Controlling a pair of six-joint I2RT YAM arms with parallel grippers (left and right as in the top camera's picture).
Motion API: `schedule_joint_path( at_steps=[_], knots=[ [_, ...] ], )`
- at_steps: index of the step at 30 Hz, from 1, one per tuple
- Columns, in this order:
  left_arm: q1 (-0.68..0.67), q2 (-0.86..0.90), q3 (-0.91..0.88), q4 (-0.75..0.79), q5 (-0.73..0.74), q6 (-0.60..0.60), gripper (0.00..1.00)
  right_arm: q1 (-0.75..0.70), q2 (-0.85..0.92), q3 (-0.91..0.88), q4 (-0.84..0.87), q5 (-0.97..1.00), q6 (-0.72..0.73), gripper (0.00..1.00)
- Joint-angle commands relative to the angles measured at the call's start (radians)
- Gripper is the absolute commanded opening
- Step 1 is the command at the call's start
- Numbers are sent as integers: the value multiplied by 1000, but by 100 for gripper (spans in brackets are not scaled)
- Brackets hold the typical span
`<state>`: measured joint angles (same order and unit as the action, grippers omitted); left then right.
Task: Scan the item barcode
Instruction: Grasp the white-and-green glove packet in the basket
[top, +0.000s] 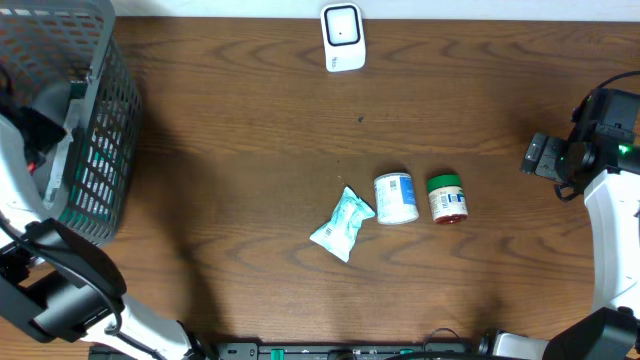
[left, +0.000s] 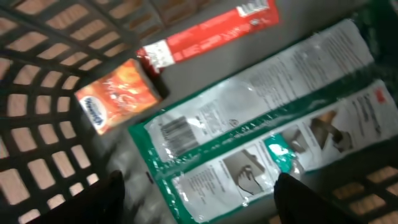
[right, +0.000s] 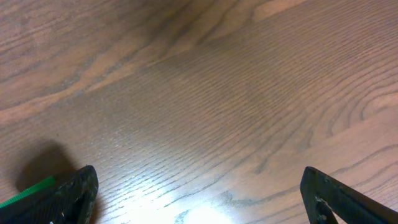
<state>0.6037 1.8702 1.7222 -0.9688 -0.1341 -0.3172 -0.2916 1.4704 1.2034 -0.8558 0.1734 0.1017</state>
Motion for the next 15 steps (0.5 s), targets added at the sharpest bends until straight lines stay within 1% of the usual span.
schedule_joint_path(
  at_steps=[1,5,15],
  knots=[
    [46,6,-17,-2,-10,-2,75,-4,-5,11,-2,9,-6,99],
    [68,6,-17,-1,-9,-2,75,-4,-5,11,-2,9,-6,99],
    [69,6,-19,1,-10,-2,75,-4,-5,11,-2,9,-6,99]
  ],
)
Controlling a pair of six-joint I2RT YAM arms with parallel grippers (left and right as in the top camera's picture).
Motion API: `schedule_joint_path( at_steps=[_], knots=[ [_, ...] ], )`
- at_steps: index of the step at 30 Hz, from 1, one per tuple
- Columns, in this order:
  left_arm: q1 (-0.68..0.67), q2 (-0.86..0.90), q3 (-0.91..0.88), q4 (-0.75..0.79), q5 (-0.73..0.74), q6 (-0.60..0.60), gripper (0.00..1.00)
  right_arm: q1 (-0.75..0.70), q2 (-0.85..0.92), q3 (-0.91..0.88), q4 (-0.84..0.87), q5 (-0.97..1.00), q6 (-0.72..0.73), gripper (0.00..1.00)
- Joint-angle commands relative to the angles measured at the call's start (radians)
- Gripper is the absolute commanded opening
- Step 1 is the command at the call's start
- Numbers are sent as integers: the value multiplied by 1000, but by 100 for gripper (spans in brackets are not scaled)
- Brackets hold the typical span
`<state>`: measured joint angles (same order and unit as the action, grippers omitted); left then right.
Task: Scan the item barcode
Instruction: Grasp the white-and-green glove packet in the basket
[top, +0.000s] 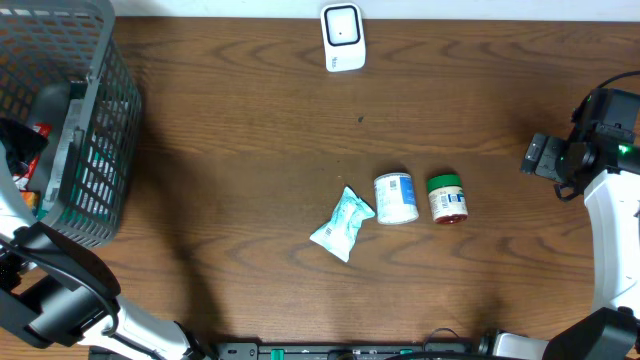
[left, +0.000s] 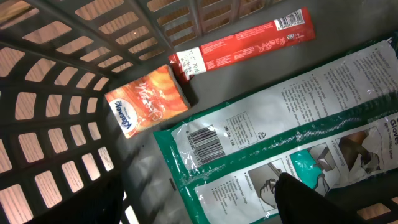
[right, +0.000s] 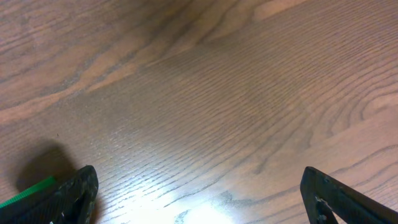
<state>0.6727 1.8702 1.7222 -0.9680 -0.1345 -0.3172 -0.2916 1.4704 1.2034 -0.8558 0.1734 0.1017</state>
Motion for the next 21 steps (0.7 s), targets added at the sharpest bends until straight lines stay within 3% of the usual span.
schedule_joint_path(
  at_steps=[1,21],
  knots=[
    [0,6,-21,1,-9,-2,75,-4,-5,11,-2,9,-6,99],
    [0,6,-183,155,-87,-2,76,-4,-5,11,-2,9,-6,99]
  ],
)
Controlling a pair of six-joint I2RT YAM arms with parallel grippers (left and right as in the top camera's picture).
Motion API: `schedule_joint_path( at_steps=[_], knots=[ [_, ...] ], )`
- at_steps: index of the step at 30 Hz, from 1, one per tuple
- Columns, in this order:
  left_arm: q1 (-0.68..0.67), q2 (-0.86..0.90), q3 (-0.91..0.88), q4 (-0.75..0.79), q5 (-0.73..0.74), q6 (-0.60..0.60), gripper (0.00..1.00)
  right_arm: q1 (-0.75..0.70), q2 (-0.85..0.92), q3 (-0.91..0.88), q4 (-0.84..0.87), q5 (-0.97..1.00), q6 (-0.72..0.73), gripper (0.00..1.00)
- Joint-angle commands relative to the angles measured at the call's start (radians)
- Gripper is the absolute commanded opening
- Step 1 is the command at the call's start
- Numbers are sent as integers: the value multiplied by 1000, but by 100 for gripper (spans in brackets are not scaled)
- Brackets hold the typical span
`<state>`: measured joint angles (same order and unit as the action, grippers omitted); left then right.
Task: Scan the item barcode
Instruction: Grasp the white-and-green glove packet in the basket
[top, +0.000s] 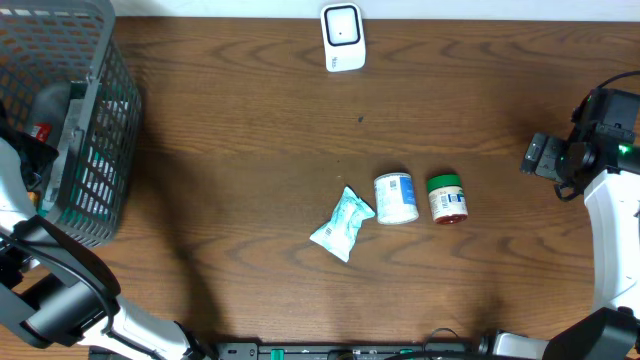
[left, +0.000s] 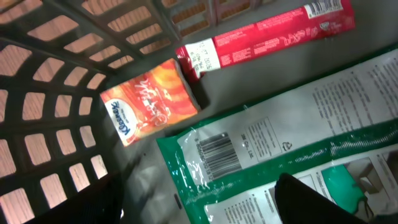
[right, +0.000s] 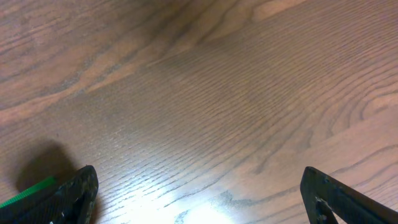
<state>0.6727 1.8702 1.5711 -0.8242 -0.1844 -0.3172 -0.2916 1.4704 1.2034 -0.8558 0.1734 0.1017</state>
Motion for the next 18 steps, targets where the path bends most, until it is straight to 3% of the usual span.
schedule_joint_path(
  at_steps=[1,10,11,14,18],
  knots=[
    [0,6,-44,25,-38,-2,76,-4,-5,11,-2,9,-6,99],
    [0,11,-100,79,-37,-1,77,-4,-5,11,-2,9,-6,99],
    [0,16,-100,87,-7,19,87,-4,-5,11,-2,9,-6,99],
    [0,26,-98,156,254,184,89,-4,-5,11,-2,9,-6,99],
    [0,26,-6,144,357,190,89,-4,-5,11,-2,9,-6,99]
  ],
)
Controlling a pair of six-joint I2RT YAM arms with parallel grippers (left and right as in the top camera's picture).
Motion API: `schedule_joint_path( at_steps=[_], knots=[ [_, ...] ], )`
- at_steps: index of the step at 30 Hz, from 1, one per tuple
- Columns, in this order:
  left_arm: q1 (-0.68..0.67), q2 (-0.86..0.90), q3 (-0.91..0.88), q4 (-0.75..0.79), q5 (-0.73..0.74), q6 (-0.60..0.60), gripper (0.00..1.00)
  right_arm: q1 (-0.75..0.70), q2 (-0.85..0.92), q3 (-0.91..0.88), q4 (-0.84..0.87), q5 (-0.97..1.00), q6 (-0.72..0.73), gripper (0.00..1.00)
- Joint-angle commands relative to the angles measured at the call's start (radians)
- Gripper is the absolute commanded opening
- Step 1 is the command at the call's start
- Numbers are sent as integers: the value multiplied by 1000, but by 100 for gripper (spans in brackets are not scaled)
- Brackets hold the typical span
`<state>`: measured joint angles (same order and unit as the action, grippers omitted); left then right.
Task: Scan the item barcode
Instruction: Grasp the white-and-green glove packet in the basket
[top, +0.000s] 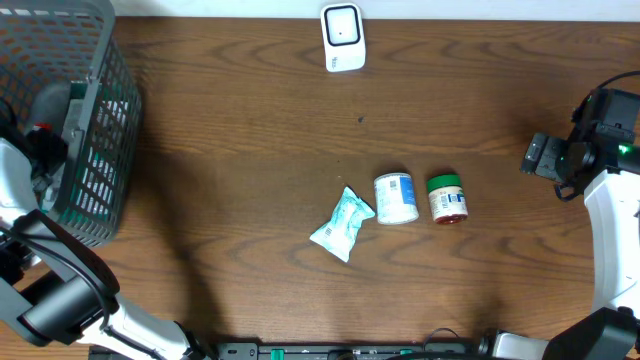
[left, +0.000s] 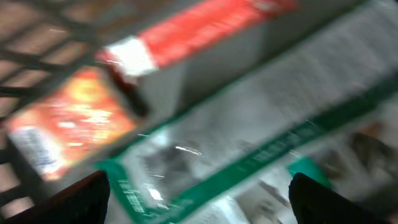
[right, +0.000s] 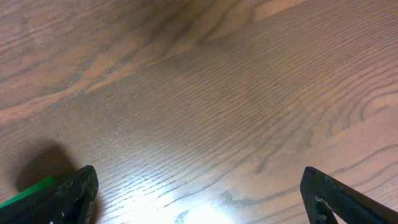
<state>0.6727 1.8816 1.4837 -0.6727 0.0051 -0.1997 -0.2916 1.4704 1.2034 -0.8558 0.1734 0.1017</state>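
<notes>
In the left wrist view my left gripper (left: 199, 202) is open inside the grey mesh basket (top: 95, 150), low over its contents. The picture is blurred. Between its fingers lies a green-and-white glove package (left: 249, 143). An orange tissue pack (left: 65, 121) and a long red box (left: 193, 31) lie beyond it. The white scanner (top: 342, 38) stands at the table's far edge. My right gripper (right: 199, 199) is open over bare wood at the right side, holding nothing.
Near the table's middle lie a blue-and-white pouch (top: 342, 224), a white-and-blue can (top: 396, 198) and a green-lidded jar (top: 447, 197). The basket's walls close in around my left arm (top: 20, 190).
In the left wrist view the basket's contents have shifted to the left, look larger and are now blurred. Both grippers are still open. The right arm has not moved.
My left gripper was open in the basket over the glove package, with the orange pack and red box beyond. At each later moment it was still open there, slightly shifted; now it sits closer to the package. The right arm stayed still throughout.
</notes>
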Motion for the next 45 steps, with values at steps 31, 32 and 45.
schedule_joint_path(
  at_steps=[31,32,45],
  knots=[
    [13,294,249,-69,350,353,93,-4,-5,11,-2,9,-6,99],
    [13,294,257,-65,350,353,93,-4,-5,11,-2,9,-6,99],
    [13,300,201,75,163,367,93,-4,-5,11,-2,9,-6,99]
  ],
)
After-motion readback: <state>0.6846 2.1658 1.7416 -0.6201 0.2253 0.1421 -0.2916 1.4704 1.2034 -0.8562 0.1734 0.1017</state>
